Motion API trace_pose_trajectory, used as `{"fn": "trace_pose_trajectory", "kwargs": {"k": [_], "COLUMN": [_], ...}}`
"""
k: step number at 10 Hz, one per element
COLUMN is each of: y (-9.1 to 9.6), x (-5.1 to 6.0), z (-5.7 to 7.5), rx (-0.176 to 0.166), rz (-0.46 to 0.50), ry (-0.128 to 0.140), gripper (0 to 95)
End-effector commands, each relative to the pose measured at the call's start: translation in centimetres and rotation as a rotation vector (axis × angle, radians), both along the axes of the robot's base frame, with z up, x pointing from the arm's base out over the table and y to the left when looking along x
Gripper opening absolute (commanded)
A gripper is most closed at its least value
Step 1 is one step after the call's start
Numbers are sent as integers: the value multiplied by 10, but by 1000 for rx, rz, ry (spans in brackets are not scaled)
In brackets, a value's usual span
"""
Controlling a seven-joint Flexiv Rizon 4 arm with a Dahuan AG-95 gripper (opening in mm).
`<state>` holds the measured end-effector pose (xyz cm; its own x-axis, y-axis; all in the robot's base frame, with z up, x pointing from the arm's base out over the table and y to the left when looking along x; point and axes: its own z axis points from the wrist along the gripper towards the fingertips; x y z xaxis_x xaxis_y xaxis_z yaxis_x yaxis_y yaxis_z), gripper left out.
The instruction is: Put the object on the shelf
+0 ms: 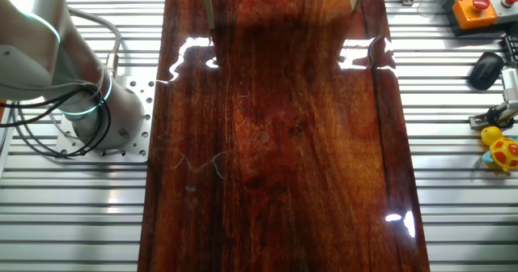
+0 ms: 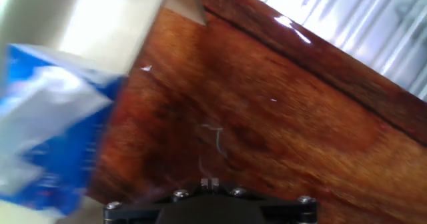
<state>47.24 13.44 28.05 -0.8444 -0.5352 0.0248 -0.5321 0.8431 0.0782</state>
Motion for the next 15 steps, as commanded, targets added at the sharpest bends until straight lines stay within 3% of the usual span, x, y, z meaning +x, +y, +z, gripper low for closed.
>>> {"fn": "trace_pose_trajectory", "kwargs": {"k": [1, 5, 7, 9, 11, 12, 15], "y": [-33, -33, -33, -71, -106, -110, -110], "x": [13, 13, 13, 24, 35, 36, 36], "z": [-13, -13, -13, -32, -48, -50, -50], "rx": [-33, -83, -85, -63, -47, -18, -43], "rz": [49, -129, -154, -104, -57, -55, -163], "ry": [9, 16, 16, -7, -11, -17, -9], "gripper": [0, 0, 0, 0, 0, 0, 0]}}
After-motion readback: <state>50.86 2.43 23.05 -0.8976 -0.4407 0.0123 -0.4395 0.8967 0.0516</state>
